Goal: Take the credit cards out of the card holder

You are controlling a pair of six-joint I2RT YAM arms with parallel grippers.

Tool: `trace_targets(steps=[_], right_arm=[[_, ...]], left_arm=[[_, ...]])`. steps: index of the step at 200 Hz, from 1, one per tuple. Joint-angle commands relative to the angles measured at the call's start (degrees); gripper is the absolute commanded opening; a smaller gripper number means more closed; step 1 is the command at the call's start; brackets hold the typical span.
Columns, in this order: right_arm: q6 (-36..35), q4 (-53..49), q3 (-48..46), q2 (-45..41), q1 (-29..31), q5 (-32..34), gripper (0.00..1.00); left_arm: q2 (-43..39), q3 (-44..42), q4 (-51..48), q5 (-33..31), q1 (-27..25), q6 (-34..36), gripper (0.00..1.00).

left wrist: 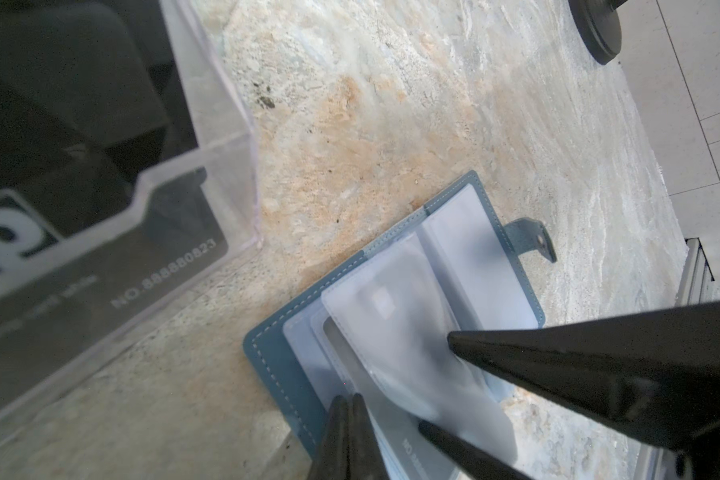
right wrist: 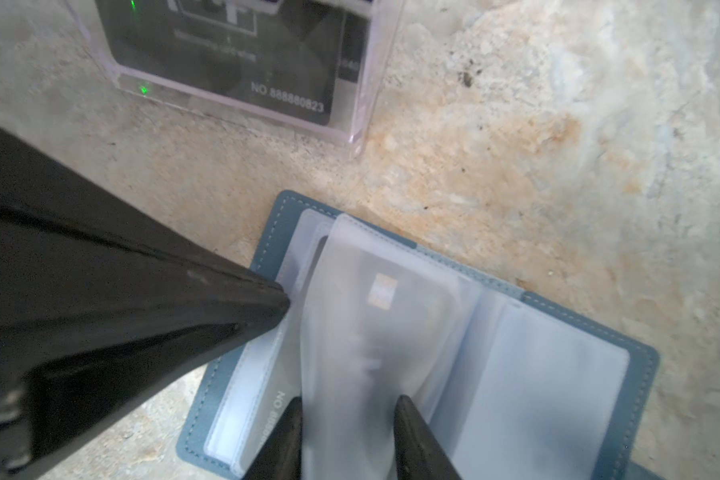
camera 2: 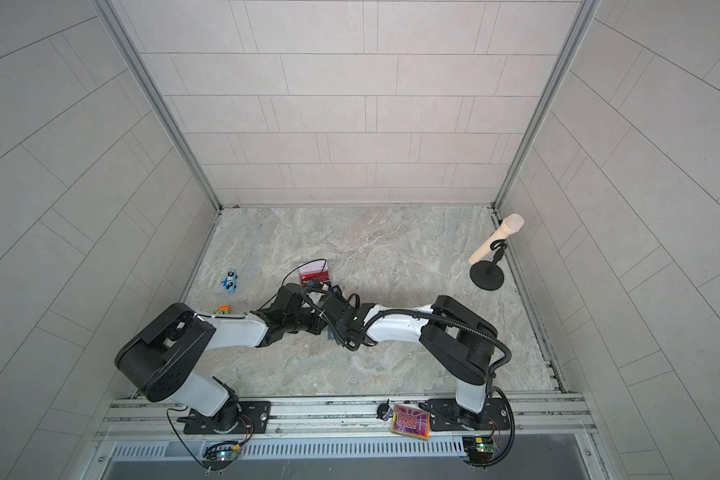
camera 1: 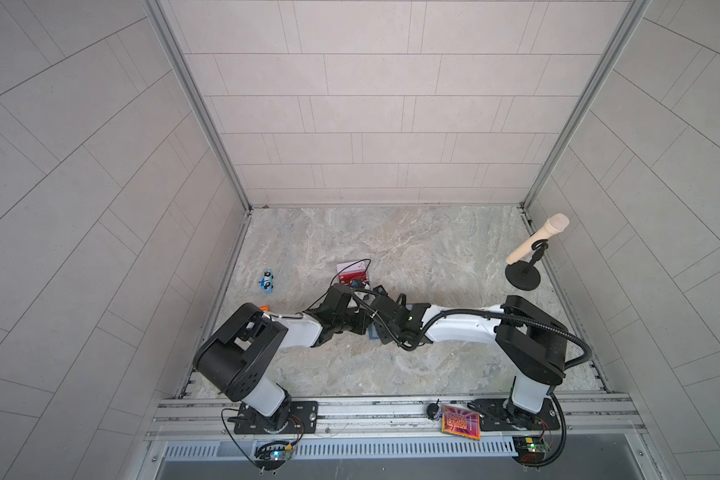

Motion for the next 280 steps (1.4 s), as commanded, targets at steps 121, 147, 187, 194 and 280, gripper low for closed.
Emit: trace_targets(steps=[121,147,187,194,280], right_arm=[[2.8,-3.9,-6.0,-9.1,-4.9,2.2,0.32],[3.5,-4.1,-7.5,-10.7,-5.4,2.9,0.31],[3.8,-5.5,-8.3,-11.3,-5.4,4.9,0.31],[3.8,-5.9,-8.3,-11.4,-5.4,5.4,0.31],[-0.6,-3.0,-7.7,-15.3,-5.8,-7.5,0.38]], left_arm=[[1.8,0.0,-6.5,-1.2,-0.3,1.9,0.00],[2.0,0.2,-6.6,-1.1,-0.3,2.0,0.00],[2.2,0.3,-6.5,-1.0,-0.3,1.9,0.00],[2.1,0.4,-6.6,-1.1,-0.3,2.0,0.00],[2.4,0.2,-6.3,-1.2,-0.3,1.6,0.02]])
